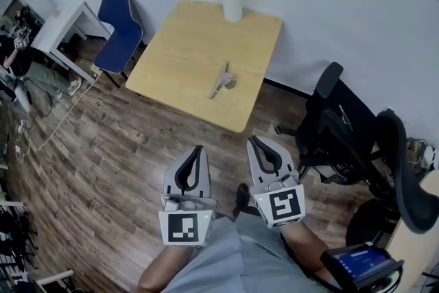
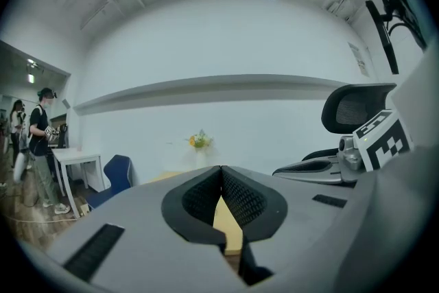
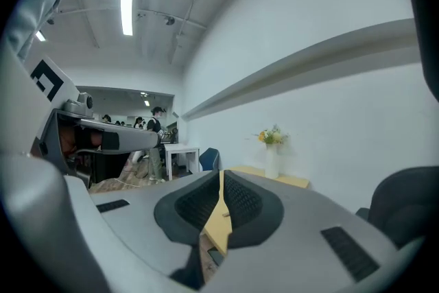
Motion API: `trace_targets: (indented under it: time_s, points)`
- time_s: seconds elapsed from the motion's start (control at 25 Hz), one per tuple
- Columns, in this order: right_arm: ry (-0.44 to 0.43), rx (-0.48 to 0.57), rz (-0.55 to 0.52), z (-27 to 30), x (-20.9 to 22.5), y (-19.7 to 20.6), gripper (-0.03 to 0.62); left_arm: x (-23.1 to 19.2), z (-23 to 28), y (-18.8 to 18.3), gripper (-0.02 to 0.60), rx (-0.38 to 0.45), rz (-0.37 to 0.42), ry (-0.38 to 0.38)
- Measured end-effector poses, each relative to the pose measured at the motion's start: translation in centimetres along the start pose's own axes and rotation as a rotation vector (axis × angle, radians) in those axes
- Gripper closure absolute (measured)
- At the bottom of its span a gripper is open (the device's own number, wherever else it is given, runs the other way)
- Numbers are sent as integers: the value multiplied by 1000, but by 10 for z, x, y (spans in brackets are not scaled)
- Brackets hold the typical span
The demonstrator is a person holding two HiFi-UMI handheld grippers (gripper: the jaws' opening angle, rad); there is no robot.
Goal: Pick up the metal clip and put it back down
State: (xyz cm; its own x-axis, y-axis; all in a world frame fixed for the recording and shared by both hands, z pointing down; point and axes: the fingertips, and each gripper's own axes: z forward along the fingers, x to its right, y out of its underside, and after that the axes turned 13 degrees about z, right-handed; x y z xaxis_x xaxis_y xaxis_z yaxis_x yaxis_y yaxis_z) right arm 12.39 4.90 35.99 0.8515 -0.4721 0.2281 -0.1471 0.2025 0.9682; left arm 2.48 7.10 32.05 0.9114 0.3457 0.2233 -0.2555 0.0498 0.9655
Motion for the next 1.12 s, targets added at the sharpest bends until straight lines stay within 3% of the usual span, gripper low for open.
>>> trace_targets:
  time_s: [0.24, 0.52, 0.92, 1.12]
  points:
    - [-33, 21, -35, 18, 5, -17, 543, -13, 12, -14, 563, 46, 3, -51]
    - [-37, 1, -43, 51, 6, -11, 543, -40, 29, 1, 563, 42, -17, -79]
    - [32, -124, 1, 120, 24, 27, 545, -87, 96, 45, 563, -20, -54, -19]
    - [83, -138, 28, 175, 36, 33, 543, -124, 142, 58, 563, -24, -57, 29]
